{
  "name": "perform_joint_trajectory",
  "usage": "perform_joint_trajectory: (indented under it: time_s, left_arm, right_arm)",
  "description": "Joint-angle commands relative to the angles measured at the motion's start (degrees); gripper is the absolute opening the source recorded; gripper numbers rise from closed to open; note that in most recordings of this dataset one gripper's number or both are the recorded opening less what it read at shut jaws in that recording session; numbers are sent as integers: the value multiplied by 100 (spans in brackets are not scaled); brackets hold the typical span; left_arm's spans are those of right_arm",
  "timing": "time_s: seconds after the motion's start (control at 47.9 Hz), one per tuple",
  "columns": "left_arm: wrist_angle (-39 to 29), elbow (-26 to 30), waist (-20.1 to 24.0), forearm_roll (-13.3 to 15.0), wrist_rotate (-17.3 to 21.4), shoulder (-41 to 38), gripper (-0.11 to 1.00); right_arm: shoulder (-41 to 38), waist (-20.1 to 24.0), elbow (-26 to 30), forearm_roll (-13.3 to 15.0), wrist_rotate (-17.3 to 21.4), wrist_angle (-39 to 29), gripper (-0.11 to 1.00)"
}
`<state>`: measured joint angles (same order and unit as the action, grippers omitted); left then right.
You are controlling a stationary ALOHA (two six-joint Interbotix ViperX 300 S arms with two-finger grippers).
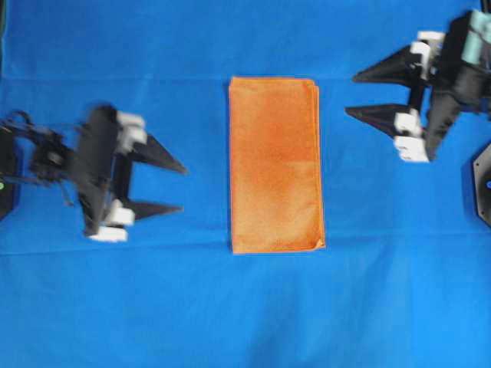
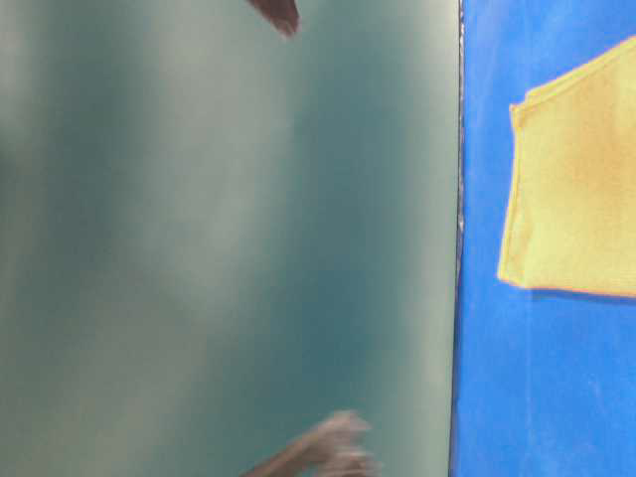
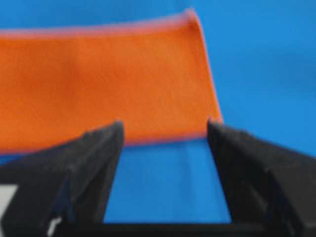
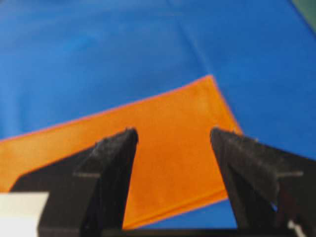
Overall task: Fold the orange towel.
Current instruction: 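Retract both grippers outward away from the strip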
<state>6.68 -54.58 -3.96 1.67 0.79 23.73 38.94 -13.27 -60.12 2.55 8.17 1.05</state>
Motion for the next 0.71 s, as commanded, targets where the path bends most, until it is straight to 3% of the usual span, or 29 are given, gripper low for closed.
perform_joint_trajectory:
  time_s: [0.0, 0.167, 0.313, 0.688]
  left_arm:
    - [580, -281, 123, 9, 9, 378, 62]
    - [1292, -896, 149, 62, -9, 650, 61]
    - [1468, -1046, 149, 70, -167, 633, 61]
    - [1468, -1020, 176, 70, -185, 624, 61]
  right_arm:
    - [299, 185, -237, -44, 62, 246, 64]
    - [396, 325, -800, -123, 167, 817, 64]
    - [237, 360, -1116, -202, 176, 1415, 64]
    - [105, 360, -1072, -193, 176, 1441, 64]
